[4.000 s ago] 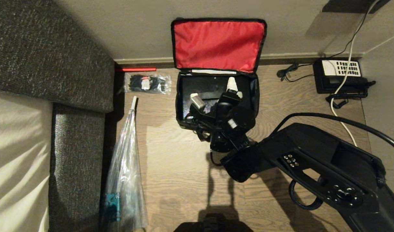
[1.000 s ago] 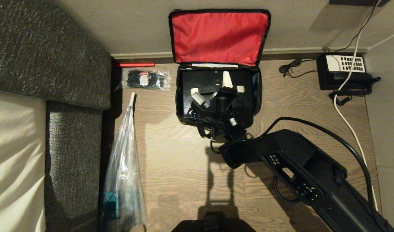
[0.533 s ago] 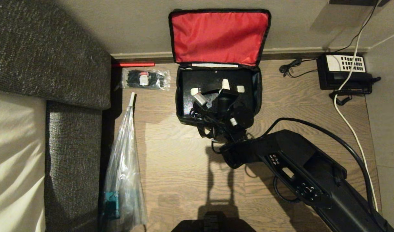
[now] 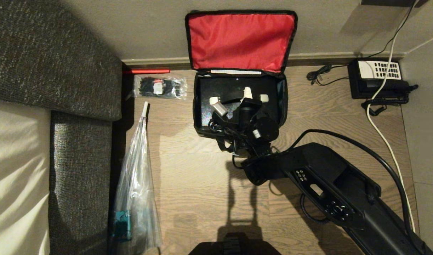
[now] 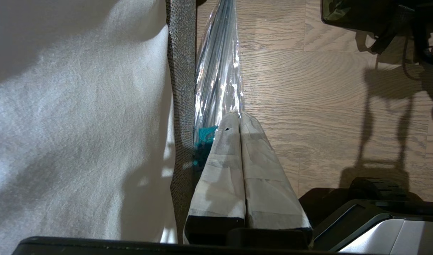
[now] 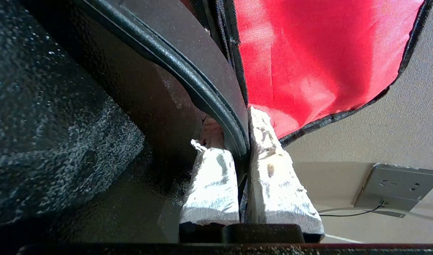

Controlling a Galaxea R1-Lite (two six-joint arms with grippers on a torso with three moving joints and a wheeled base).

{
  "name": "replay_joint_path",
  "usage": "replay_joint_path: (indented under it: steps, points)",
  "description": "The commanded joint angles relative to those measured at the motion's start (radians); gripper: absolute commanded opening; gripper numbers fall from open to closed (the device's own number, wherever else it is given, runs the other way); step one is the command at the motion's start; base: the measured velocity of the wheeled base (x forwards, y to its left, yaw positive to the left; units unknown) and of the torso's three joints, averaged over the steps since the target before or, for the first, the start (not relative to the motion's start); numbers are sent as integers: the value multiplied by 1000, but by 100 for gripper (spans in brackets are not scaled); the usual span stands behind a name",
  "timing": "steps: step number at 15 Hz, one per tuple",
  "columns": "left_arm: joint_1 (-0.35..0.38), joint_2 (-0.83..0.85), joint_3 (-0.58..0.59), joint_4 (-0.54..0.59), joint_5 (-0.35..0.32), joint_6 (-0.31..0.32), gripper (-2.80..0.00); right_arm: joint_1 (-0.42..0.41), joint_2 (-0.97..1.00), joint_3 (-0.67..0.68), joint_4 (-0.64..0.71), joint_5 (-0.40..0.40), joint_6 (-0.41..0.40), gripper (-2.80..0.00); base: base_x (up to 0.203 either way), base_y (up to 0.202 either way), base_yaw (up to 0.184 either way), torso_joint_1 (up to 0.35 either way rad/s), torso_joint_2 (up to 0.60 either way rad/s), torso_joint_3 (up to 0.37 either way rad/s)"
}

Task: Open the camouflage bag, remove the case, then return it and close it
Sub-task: Lift the black box

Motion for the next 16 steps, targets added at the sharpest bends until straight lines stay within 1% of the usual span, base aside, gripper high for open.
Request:
replay_joint_path:
  steps: [1, 5, 8, 11, 14, 16]
  points:
    - [0, 0, 0, 0, 1, 0, -280, 1, -3, 1, -9, -3, -10, -280, 0, 0, 0, 0, 0, 0]
    - [0, -2, 0, 0, 1, 0, -280, 27, -39, 3, -9, -16, -8, -280, 0, 0, 0, 0, 0, 0]
    - [0, 0, 0, 0, 1, -2, -280, 57, -100, 31, -9, -68, -9, -280, 0, 0, 0, 0, 0, 0]
    - [0, 0, 0, 0, 1, 0, -280, 87, -154, 125, -9, -88, -3, -280, 0, 0, 0, 0, 0, 0]
    - [0, 0, 1, 0, 1, -1, -280, 122, -211, 262, -9, -103, 40, -280, 0, 0, 0, 0, 0, 0]
    - [0, 0, 0, 0, 1, 0, -280, 142, -243, 313, -9, -106, 54, -280, 0, 0, 0, 0, 0, 0]
